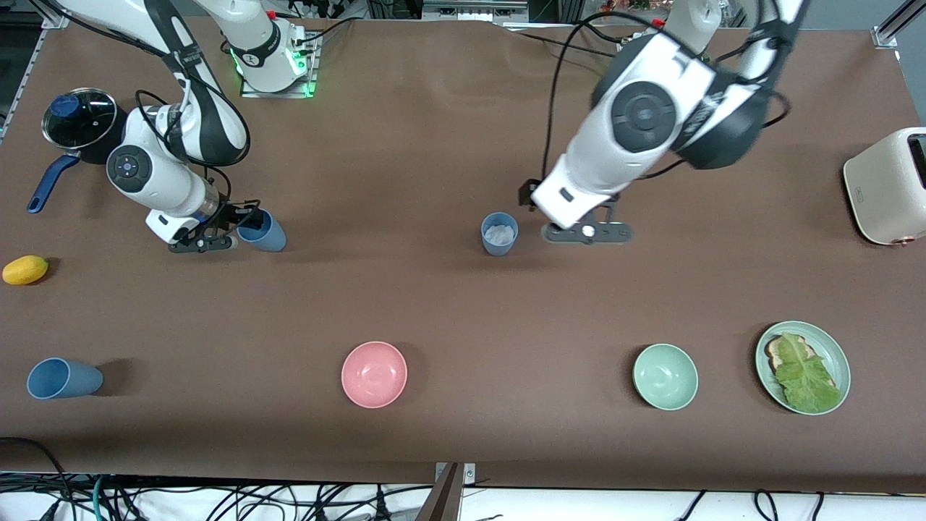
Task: Stack blue cups with both arms
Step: 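Carry the white-lined cup to the table middle with the left gripper and release, then withdraw the left gripper while the right gripper brings its cup over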
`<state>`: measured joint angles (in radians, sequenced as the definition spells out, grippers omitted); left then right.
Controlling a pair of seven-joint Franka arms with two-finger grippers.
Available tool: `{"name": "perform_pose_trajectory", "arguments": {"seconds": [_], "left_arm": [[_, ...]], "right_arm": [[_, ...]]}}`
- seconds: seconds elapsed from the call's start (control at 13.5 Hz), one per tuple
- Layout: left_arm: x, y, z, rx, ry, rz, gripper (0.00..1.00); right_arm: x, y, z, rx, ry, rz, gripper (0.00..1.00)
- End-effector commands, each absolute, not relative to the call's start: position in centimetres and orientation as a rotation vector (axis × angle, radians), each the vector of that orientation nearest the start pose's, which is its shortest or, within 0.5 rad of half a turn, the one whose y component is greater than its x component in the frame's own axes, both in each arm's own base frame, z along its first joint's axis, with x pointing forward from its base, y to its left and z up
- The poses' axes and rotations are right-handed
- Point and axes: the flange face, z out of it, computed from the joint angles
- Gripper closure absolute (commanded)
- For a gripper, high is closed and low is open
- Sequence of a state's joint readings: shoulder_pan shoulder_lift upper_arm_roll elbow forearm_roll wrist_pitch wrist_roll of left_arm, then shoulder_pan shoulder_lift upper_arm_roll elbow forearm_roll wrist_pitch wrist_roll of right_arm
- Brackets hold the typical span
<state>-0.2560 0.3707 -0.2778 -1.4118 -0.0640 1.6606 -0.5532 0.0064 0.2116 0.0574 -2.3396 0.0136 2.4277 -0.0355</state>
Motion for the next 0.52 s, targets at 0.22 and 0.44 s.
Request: {"name": "perform_pose_trajectory", "arguments": {"seconds": [0.22,0.44], "left_arm": [[60.6,-20.4,53.5,-3.138,0.181,0.230,0.00],[60.5,-15.3,55.9,-3.124,0.257,0.226,0.00]], "right_arm": [[54.0,9.1,28.8,-3.060,-0.171,0.133,1.00],[57.9,15.7,35.3,-3.065,-0.078,0.242,1.00]]}}
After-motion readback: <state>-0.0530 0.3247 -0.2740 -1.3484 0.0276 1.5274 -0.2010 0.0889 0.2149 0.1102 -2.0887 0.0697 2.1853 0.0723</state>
